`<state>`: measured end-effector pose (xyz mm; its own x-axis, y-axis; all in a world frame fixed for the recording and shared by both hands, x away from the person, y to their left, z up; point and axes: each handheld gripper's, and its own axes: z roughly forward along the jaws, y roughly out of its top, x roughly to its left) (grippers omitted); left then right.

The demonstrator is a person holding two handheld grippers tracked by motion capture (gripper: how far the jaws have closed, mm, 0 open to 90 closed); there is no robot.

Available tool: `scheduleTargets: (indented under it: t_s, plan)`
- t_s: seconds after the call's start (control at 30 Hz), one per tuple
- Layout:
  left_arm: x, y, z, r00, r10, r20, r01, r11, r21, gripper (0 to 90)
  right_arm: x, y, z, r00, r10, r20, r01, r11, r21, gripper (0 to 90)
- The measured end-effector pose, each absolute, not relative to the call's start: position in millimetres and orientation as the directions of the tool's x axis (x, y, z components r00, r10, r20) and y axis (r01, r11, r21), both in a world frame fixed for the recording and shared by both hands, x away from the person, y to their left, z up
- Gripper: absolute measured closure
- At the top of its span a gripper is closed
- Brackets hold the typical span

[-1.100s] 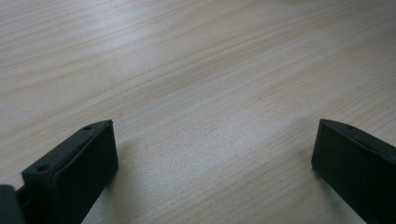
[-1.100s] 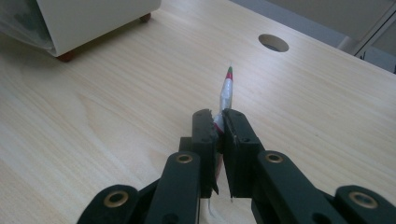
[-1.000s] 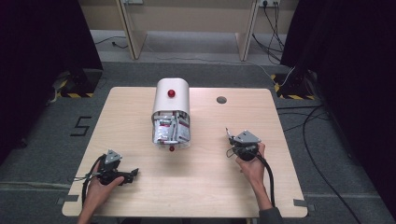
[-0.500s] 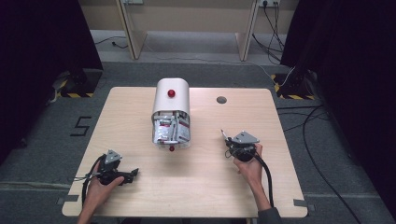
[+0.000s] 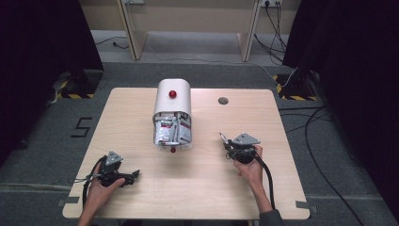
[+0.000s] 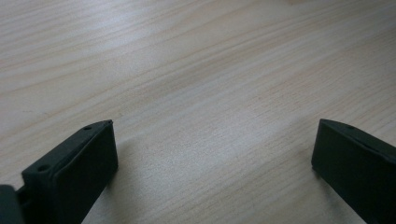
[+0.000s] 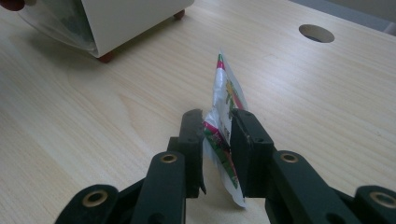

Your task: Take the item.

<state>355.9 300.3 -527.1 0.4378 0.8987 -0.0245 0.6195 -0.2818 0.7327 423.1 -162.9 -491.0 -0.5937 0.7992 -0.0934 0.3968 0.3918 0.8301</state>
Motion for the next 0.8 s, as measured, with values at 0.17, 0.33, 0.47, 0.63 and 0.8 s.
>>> scheduleTargets:
  t_s: [0.17, 0.33, 0.47, 0.63, 0.8]
  plan:
    - [355.9, 300.3, -527.1, 0.438, 0.899, -0.024, 0.619, -0.282, 0.733, 0.0, 424.0, -162.4, -492.8, -0.595, 0.801, -0.07, 0.414, 0.379, 0.828, 71.6]
    - [355.9, 300.3, -527.1, 0.438, 0.899, -0.024, 0.619, -0.282, 0.733, 0.0, 424.8, -161.9, -494.6, -0.593, 0.803, -0.06, 0.425, 0.376, 0.823, 69.3]
    - [355.9, 300.3, -527.1, 0.438, 0.899, -0.024, 0.619, -0.282, 0.733, 0.0, 425.8, -161.5, -496.2, -0.591, 0.805, -0.059, 0.44, 0.382, 0.813, 66.1]
    - [355.9, 300.3, -527.1, 0.438, 0.899, -0.024, 0.619, -0.282, 0.733, 0.0, 426.9, -161.3, -498.9, -0.579, 0.813, -0.061, 0.457, 0.386, 0.802, 63.0]
    - [355.9, 300.3, -527.1, 0.438, 0.899, -0.024, 0.619, -0.282, 0.733, 0.0, 426.3, -162.0, -496.9, -0.576, 0.816, -0.053, 0.457, 0.375, 0.807, 61.2]
